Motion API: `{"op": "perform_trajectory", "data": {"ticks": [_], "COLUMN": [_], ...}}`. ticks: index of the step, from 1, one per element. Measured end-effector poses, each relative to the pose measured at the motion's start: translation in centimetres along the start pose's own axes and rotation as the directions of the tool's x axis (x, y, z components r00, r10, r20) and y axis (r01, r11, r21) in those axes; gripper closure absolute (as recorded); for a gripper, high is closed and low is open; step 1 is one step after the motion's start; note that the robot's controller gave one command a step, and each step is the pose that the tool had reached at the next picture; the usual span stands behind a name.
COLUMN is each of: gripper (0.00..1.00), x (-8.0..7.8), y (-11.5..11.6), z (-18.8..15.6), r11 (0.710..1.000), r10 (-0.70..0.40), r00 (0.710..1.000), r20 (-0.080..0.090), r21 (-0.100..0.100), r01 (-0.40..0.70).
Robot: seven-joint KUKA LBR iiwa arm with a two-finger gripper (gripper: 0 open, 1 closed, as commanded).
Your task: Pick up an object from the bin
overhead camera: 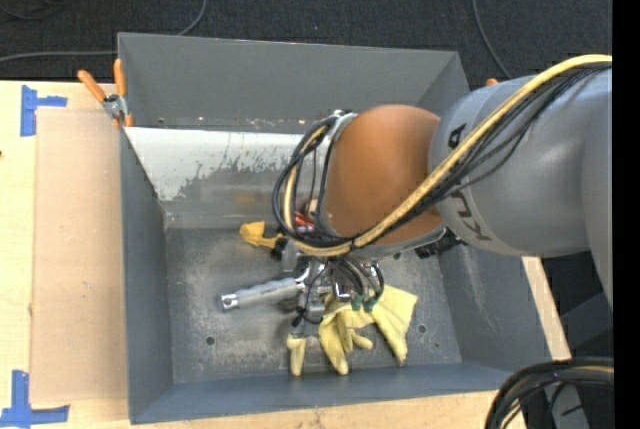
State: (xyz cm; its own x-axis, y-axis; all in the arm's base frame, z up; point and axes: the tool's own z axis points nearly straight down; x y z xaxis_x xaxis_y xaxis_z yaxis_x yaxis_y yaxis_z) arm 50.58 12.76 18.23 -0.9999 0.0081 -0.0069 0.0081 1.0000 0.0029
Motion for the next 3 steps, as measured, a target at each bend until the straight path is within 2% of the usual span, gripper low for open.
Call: {"op": "perform_trajectory", "data": {"ticks": [1,2,3], "gripper": [0.00,0.00,0.00], "x": [-4.7,3.3,2.8], "y": [-2.2,-2.2,-7.9], "z": [-0.4,7.9,8.3], "r11": [1.000,0.999,0.996], "r10": [0.029,0.035,-0.086], "r00": [1.000,0.999,0.996], "r20": [0.007,-0.032,0.009], "r21": [-0.001,0.008,0.000], "r01": [-0.029,-0.035,0.086]}}
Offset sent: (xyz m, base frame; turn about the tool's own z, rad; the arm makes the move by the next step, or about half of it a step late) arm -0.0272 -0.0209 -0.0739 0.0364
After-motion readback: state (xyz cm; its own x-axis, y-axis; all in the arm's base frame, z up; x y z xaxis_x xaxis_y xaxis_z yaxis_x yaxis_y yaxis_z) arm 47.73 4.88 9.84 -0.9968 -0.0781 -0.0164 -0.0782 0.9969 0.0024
